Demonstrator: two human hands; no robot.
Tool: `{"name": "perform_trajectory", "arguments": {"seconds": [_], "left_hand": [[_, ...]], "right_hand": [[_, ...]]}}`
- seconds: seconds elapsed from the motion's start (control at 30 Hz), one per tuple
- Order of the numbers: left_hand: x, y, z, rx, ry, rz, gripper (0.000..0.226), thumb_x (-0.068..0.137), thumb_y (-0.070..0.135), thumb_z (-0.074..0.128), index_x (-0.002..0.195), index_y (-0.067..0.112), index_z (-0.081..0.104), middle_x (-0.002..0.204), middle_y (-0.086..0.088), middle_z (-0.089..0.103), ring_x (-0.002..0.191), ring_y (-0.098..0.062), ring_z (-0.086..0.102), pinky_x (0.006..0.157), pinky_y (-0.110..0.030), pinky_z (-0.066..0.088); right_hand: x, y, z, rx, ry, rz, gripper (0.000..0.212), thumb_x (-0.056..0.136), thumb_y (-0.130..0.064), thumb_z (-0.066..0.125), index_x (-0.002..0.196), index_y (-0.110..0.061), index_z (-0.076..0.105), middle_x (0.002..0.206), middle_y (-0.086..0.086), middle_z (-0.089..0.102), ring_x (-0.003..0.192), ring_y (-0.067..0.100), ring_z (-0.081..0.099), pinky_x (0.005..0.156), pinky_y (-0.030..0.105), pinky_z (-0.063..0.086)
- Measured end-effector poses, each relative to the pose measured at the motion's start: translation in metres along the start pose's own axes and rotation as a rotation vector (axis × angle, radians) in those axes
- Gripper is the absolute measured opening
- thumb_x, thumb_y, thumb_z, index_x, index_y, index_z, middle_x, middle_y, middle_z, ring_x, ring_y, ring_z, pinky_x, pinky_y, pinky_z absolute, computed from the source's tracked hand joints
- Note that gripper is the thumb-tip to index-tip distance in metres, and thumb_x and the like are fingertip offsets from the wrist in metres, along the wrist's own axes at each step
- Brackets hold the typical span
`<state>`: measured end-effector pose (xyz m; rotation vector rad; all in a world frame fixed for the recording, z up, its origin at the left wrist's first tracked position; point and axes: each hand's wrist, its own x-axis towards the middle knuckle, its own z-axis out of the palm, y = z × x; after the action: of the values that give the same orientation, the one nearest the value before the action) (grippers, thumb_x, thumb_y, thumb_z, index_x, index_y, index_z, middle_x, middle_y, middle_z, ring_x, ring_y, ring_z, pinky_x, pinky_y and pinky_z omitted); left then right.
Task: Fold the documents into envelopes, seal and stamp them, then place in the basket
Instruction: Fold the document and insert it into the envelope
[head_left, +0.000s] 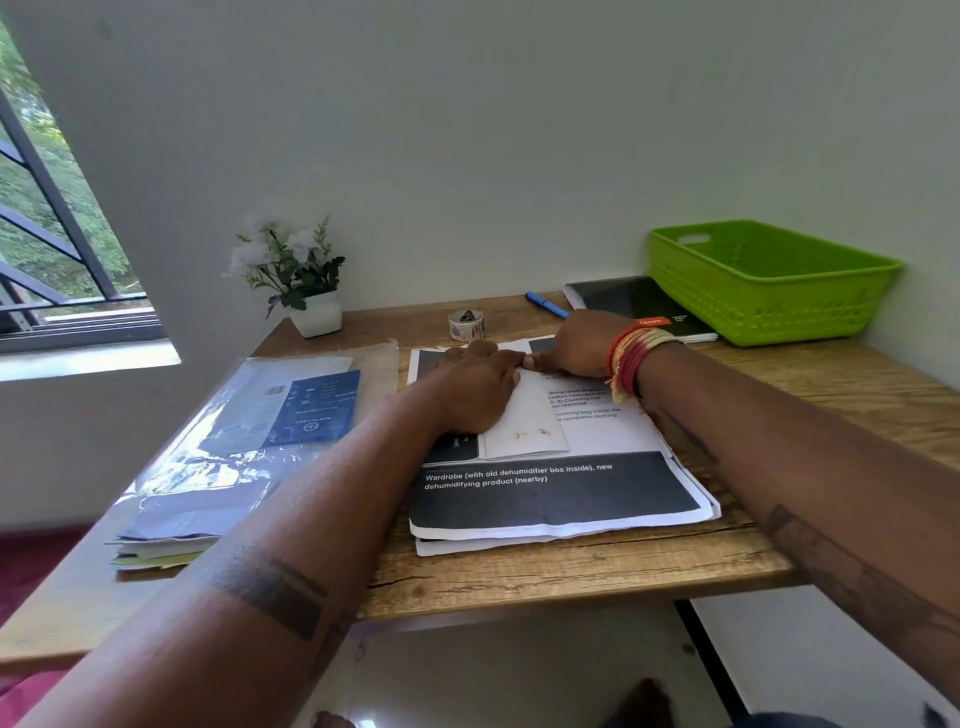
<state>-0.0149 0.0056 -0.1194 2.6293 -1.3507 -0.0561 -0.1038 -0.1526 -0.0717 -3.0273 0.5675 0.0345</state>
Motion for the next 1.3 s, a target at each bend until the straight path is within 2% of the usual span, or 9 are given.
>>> {"name": "perform_trajectory", "arguments": {"seconds": [0.43,0.63,0.73,0.9,1.0,1.07,1.13,1.2,1.3], "left_hand": [[-0.001,0.004,-0.003,0.042,-0.018,-0.007,0.05,0.106,0.045,0.027,0.155,0.034,0.032,0.163,-0.004,0.026,0.15,-0.034,0.023,0.121,-0.054,0.022],[-0.001,0.006,-0.002,0.037,-0.019,0.032,0.049,0.106,0.045,0.027,0.154,0.037,0.033,0.162,-0.003,0.027,0.149,-0.033,0.024,0.121,-0.052,0.021],[-0.003,0.01,-0.003,0.039,-0.01,0.024,0.048,0.107,0.044,0.028,0.154,0.036,0.033,0.163,-0.003,0.025,0.15,-0.033,0.023,0.122,-0.051,0.02],[0.0,0.006,-0.001,0.036,-0.007,0.036,0.049,0.107,0.044,0.028,0.154,0.035,0.032,0.162,-0.004,0.026,0.15,-0.034,0.023,0.122,-0.052,0.02],[0.002,0.004,0.0,0.04,-0.001,0.043,0.049,0.106,0.044,0.028,0.154,0.035,0.033,0.162,-0.005,0.027,0.15,-0.033,0.024,0.121,-0.053,0.021],[0.002,0.004,0.001,0.042,0.002,0.046,0.05,0.106,0.044,0.028,0.154,0.033,0.033,0.162,-0.005,0.028,0.149,-0.033,0.025,0.12,-0.054,0.022],[0.002,0.005,0.001,0.051,0.004,0.046,0.05,0.106,0.044,0.028,0.154,0.032,0.033,0.161,-0.005,0.03,0.148,-0.033,0.026,0.12,-0.054,0.023],[0.001,0.005,0.0,0.053,0.002,0.045,0.05,0.106,0.044,0.028,0.154,0.032,0.033,0.16,-0.006,0.03,0.148,-0.034,0.027,0.119,-0.054,0.024],[0.001,0.004,-0.001,0.043,-0.008,0.045,0.05,0.106,0.045,0.027,0.154,0.035,0.033,0.161,-0.006,0.029,0.148,-0.034,0.026,0.12,-0.054,0.023]], "right_hand": [[0.019,-0.001,-0.012,0.177,-0.105,0.202,0.055,0.094,-0.059,0.056,0.073,-0.01,0.068,0.061,0.002,0.063,0.053,0.017,0.056,0.065,0.03,0.05],[0.022,-0.003,-0.003,0.061,0.095,0.188,0.051,0.1,-0.037,0.046,0.138,-0.005,0.054,0.132,0.016,0.059,0.09,0.024,0.057,0.077,0.033,0.045],[0.018,-0.003,-0.006,0.119,0.09,0.189,0.056,0.102,-0.034,0.044,0.149,-0.003,0.041,0.14,0.017,0.054,0.103,0.026,0.061,0.086,0.033,0.047],[0.016,0.007,-0.006,0.249,0.018,0.169,0.044,0.1,-0.046,0.05,0.102,-0.007,0.07,0.088,0.012,0.064,0.068,0.022,0.062,0.083,0.038,0.056],[0.011,0.009,-0.007,0.3,0.0,0.149,0.035,0.098,-0.054,0.052,0.08,-0.025,0.06,0.068,0.005,0.064,0.055,0.02,0.059,0.074,0.037,0.058],[0.006,0.005,-0.008,0.185,0.002,0.105,0.024,0.095,-0.062,0.053,0.1,-0.039,0.056,0.083,0.005,0.061,0.071,0.021,0.06,0.072,0.033,0.05],[0.006,0.002,-0.008,0.076,0.016,0.082,0.073,0.092,-0.065,0.054,0.152,-0.028,0.033,0.111,0.011,0.063,0.099,0.026,0.062,0.081,0.032,0.046],[0.008,-0.001,-0.009,0.053,0.025,0.107,0.091,0.094,-0.063,0.054,0.161,-0.019,0.01,0.132,0.014,0.059,0.114,0.029,0.06,0.092,0.033,0.046],[0.016,-0.004,-0.008,0.068,0.044,0.158,0.081,0.098,-0.054,0.052,0.16,-0.017,0.016,0.14,0.015,0.056,0.121,0.031,0.058,0.1,0.035,0.047]]}}
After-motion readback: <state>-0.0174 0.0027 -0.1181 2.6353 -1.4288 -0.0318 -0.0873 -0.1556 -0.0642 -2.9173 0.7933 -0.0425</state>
